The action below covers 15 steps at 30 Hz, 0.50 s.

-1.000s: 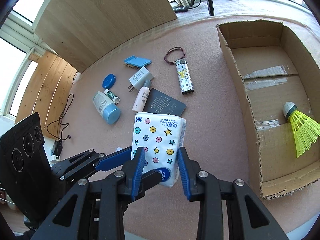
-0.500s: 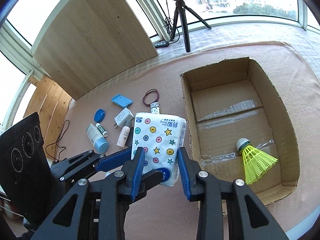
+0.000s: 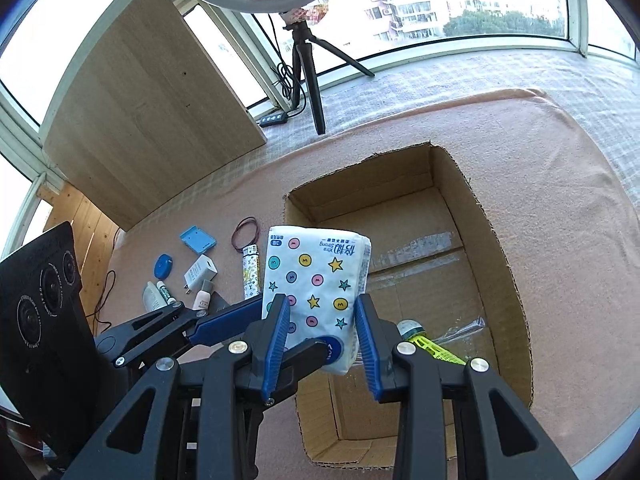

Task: Organize objects
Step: 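Carry the tissue pack with the right tool into the box and release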

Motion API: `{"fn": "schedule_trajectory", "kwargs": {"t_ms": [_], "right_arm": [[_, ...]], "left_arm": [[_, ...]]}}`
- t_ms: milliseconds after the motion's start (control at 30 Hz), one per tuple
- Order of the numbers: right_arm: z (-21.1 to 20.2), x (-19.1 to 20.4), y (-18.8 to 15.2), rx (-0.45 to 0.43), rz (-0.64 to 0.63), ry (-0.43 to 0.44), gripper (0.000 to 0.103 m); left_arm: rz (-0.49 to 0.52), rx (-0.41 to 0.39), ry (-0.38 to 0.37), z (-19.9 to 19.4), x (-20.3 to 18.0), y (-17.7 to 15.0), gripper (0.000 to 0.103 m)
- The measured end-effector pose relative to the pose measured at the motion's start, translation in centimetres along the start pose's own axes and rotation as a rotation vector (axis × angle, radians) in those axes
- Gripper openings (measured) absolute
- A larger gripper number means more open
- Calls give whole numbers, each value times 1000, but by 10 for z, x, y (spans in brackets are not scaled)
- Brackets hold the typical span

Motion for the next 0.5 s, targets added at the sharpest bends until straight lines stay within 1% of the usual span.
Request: {"fn": "schedule_trajectory", "kwargs": {"t_ms": [200, 267, 300, 333, 367, 400, 467, 500], "right_arm": [[0, -11, 7, -7, 4, -11, 31], [0, -12, 8, -7, -5, -19, 31], [0, -12, 8, -6, -18, -27, 31], [0, -12, 9, -14, -29, -45, 33], [0, -12, 10, -24, -34, -78, 45], [-1, -13, 11, -36, -35, -109, 60], [-4, -15, 12, -68, -32, -147, 71], [-5, -17, 12, -74, -25, -149, 71]], "left_arm": [[7, 2, 2, 8, -5, 8, 47], [0, 12, 1, 11, -4, 10, 50], [-8, 26, -8, 13, -4, 10, 63], [-11, 42, 0, 16, -4, 10, 84], [-5, 41, 25, 16, -4, 10, 90], [10, 30, 47, 16, -5, 9, 93], [32, 41, 73, 18, -6, 8, 93], [34, 55, 81, 20, -6, 7, 93]]}}
Point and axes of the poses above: each gripper's, at about its wrist camera, not at the fingertips, and z roughly the way its jaws point, x to its left, y to its top, the point moved 3 cm from there along z, roughly the way its jaws point, and after that the axes turned 3 degrees about x, right-handed, at the moved point
